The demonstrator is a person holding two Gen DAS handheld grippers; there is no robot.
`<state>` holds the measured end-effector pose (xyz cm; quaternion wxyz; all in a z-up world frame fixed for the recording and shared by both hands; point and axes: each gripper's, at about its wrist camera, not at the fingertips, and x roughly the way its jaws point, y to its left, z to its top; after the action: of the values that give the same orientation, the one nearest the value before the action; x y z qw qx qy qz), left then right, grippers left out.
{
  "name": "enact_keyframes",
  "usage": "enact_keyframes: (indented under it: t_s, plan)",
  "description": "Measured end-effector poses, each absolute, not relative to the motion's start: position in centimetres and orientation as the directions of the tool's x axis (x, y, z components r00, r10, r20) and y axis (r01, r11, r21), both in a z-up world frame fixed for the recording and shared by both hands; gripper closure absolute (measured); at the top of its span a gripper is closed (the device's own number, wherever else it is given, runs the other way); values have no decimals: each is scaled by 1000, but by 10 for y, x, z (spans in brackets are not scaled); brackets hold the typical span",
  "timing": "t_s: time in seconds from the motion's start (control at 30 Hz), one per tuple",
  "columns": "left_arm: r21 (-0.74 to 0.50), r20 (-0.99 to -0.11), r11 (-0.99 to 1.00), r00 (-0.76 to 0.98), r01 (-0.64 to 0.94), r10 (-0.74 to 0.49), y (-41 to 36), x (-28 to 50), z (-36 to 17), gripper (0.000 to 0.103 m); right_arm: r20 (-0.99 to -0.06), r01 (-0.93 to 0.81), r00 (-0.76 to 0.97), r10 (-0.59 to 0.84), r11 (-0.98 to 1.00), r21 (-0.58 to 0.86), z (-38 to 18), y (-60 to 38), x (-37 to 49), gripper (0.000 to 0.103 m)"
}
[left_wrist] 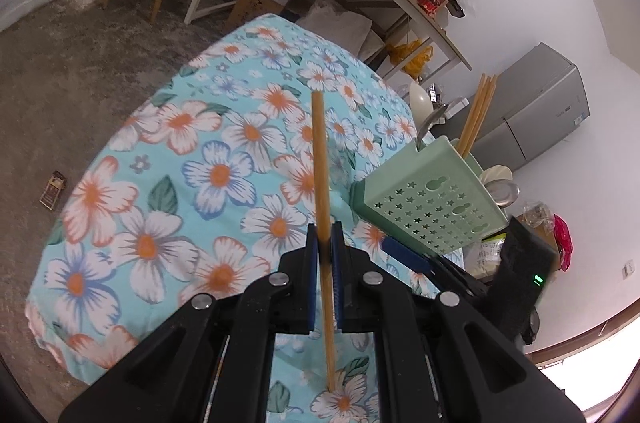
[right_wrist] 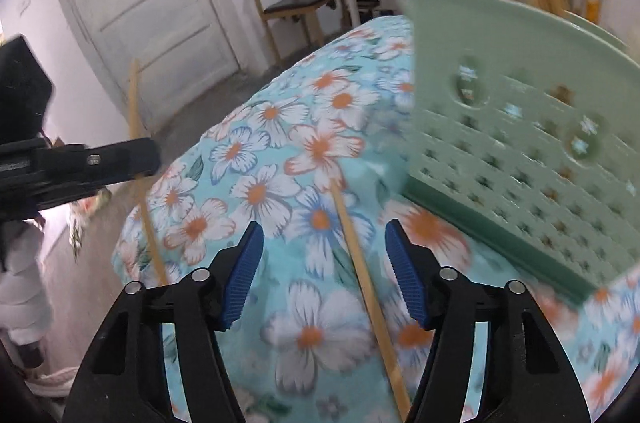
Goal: Organize utensils
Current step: 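Grasp a wooden chopstick from the cloth with the right tool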
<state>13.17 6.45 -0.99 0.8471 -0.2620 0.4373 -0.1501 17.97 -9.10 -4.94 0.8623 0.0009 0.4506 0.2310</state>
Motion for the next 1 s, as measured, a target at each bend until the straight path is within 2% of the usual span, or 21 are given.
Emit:
enact_keyframes:
  t_s: [0.07,0.17,0.23,0.33,0.4,0.43,0.57,1.0]
  plan:
    - [-559,-664,829,582,30,-469,67,129,-7,97,-798,-405,479,366,898,169,-57,-79,190,52]
    - [-543,-670,839,585,33,-457,68,129,-4,97,-827,-401,467,313,908,118,-68,-70,198,62]
    - [-529,-672,848,591,37,-445,67,129,-2,97,-846,-388,445,292,915,112,-76,-69,202,70]
    - [-513,-673,857,598,46,-435,63,128,1,97,-858,-367,429,283,922,121,-83,-72,204,75]
    - [-502,-675,863,600,53,-429,60,128,3,97,-860,-364,425,283,923,124,-82,-72,204,91]
    - [-498,-676,865,600,55,-428,58,127,3,97,-859,-360,422,289,923,133,-81,-74,205,93]
    - [-474,-676,878,610,68,-413,52,125,8,97,-841,-351,443,312,923,158,-69,-80,202,99]
    - [-422,-672,901,635,95,-382,40,121,22,98,-691,-284,623,367,929,237,6,-133,152,99]
